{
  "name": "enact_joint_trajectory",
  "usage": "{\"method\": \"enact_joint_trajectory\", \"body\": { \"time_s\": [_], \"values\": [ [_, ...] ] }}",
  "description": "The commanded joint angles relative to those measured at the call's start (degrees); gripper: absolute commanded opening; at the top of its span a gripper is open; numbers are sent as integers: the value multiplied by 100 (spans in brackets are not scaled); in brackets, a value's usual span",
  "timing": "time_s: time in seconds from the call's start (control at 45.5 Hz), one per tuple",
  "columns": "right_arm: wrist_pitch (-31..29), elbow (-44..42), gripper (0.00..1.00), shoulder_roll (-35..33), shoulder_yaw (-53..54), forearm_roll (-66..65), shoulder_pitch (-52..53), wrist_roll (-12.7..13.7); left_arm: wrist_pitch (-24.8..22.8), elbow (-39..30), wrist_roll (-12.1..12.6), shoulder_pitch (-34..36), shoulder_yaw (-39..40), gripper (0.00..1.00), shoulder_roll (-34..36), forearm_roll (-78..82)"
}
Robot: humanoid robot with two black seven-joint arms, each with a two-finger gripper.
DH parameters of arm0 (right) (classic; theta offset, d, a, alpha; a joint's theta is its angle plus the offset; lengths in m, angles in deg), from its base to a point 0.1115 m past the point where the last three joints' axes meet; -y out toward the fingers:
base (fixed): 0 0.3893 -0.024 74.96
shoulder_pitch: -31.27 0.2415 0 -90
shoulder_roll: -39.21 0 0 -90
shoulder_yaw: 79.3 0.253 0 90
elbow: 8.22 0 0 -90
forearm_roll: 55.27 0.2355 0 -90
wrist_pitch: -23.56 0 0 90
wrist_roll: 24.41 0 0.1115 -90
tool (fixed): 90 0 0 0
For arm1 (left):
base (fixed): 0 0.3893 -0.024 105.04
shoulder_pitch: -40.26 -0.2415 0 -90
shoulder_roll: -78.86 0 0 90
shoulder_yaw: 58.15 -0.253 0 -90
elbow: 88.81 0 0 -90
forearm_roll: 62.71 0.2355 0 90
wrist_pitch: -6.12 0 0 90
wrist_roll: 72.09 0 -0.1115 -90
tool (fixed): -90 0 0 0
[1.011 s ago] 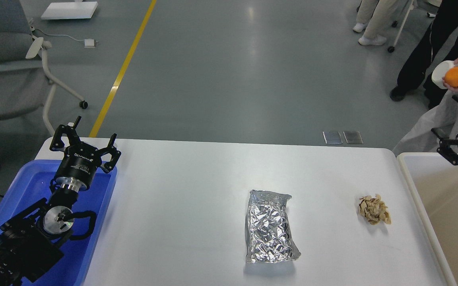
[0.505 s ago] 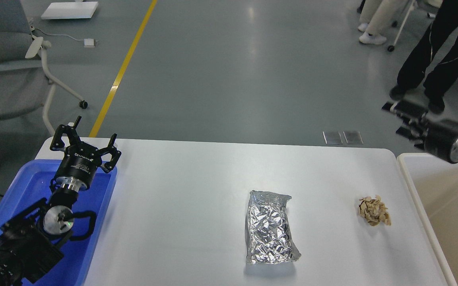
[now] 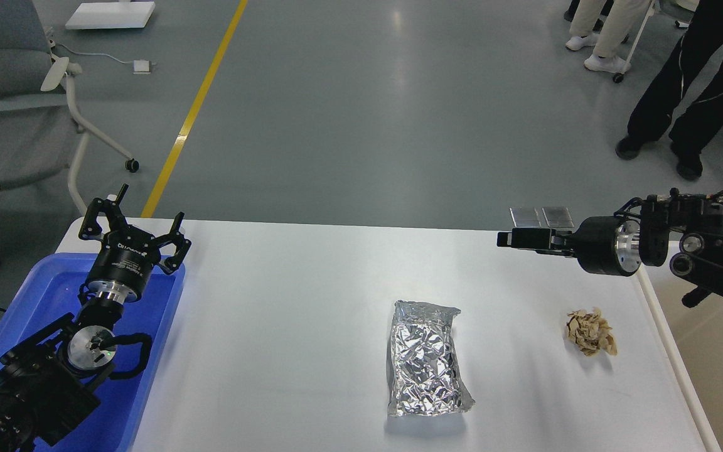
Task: Tidy desktop
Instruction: 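Reach the right gripper across the table toward the silver foil bag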
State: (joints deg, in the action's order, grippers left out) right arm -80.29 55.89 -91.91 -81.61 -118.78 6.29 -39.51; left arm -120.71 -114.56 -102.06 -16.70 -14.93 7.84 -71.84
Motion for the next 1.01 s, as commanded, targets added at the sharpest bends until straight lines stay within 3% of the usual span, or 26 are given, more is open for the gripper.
{"method": "enact_joint_trajectory", "body": {
  "time_s": [0.0,0.484,0.725,0.989],
  "values": [
    [-39,558,99,113,-586,-47,204,43,0,0,0,0,-7,100,0,-1],
    [102,515,100,570,-613,207,-780,104,0,0,0,0,-7,100,0,-1],
    [427,506,99,728,-648,1552,-974,992,0,0,0,0,-6,100,0,-1],
    [726,445,98,1001,-780,1562,-1036,1150,0,0,-8,0,-6,100,0,-1]
  ]
}}
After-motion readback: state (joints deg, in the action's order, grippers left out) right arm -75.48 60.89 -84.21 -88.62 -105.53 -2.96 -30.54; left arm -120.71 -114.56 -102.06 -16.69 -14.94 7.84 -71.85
